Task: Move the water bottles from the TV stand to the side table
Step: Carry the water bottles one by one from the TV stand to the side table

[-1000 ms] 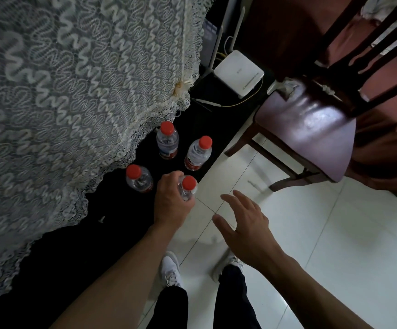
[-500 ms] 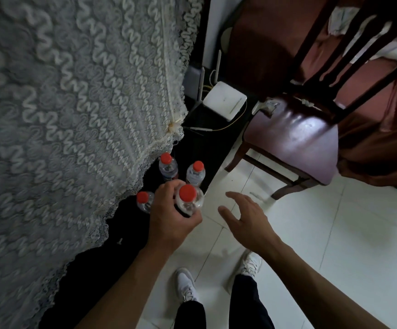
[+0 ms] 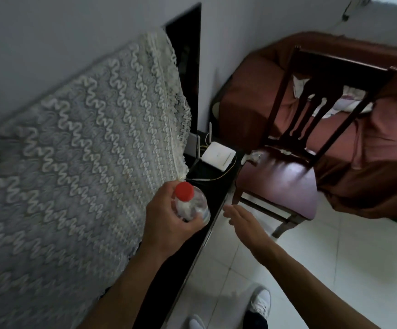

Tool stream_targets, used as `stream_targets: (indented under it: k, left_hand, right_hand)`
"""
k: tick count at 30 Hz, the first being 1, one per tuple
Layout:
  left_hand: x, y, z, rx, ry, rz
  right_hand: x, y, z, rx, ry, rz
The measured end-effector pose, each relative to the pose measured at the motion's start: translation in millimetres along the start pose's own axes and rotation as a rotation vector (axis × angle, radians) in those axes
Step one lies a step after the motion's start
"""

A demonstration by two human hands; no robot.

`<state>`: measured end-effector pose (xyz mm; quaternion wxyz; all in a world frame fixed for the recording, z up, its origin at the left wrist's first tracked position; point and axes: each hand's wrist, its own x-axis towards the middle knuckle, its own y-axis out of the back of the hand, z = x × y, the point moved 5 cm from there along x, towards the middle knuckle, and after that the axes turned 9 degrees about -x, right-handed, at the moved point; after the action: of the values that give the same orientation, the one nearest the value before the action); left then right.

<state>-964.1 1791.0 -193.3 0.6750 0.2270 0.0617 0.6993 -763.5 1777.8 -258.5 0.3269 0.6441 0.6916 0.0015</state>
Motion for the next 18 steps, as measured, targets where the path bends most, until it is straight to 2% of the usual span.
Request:
stream_targets:
  k: [8,14,18]
  left_hand:
    - [1,28,66,-0.055,-0.06,-0.002]
    - [-2,20,79,-0.124,-0.104,-0.033]
    - [-3,-2,86,-0.19,-0.112,-0.127]
  right_hand:
    - [-31,21,-23,0.271,-0.152,-0.094]
    - [-51,37,-12,0.418,-0.179,-0.04]
    - [-67,51,7,0.459,-0.208,0.035]
